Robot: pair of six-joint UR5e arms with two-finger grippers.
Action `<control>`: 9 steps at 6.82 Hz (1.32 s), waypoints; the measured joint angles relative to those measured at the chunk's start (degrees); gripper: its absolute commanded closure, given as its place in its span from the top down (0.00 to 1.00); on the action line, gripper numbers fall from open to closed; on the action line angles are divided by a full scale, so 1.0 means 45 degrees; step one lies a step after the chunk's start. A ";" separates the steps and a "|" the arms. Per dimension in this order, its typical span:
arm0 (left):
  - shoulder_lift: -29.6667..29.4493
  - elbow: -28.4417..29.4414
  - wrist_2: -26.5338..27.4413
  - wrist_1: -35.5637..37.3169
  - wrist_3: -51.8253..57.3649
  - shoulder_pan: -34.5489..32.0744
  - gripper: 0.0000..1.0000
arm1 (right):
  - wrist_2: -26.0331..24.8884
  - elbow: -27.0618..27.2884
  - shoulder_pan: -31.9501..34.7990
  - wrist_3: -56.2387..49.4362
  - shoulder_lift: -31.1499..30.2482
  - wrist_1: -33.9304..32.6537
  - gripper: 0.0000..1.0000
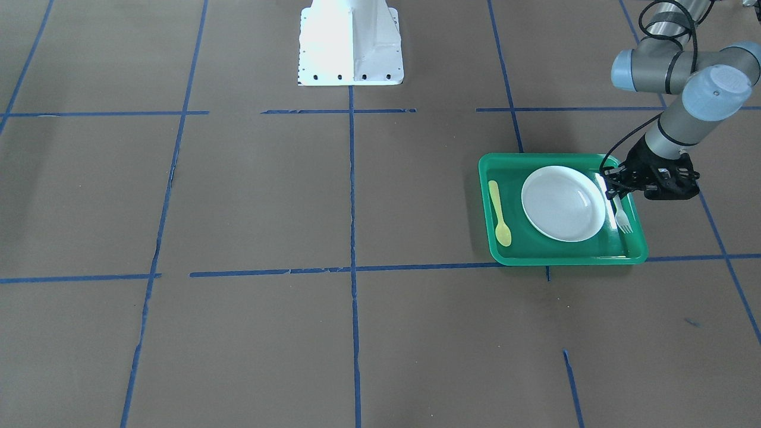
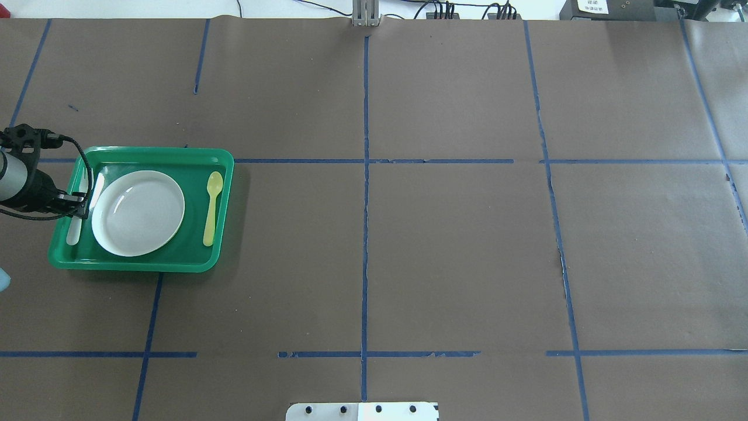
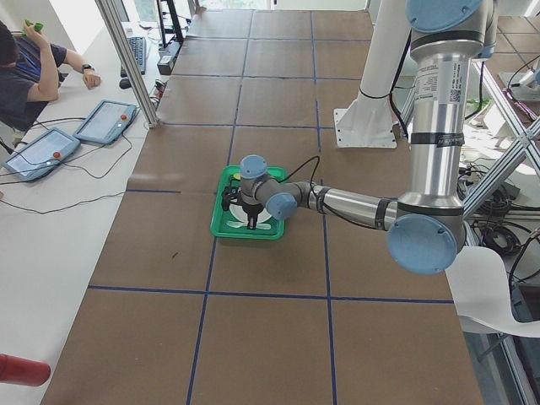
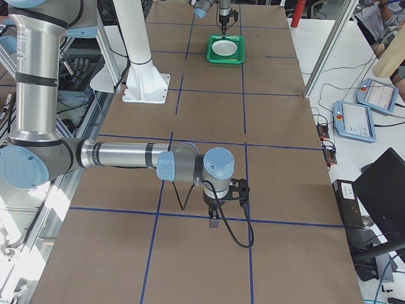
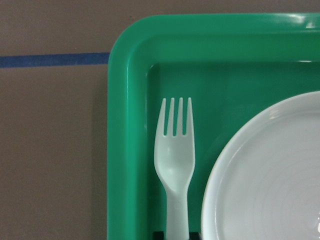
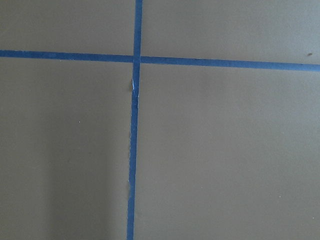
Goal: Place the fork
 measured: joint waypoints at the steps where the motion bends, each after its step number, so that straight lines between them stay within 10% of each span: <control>1: 0.0000 0.0002 -0.0005 0.0000 0.0057 0.0001 1.00 | 0.0000 0.0000 0.0000 -0.0004 -0.0001 0.0000 1.00; 9: 0.0198 -0.2625 -0.0035 0.0203 0.0627 -0.2043 1.00 | 0.0000 0.0000 0.0000 -0.0002 0.0000 0.0000 1.00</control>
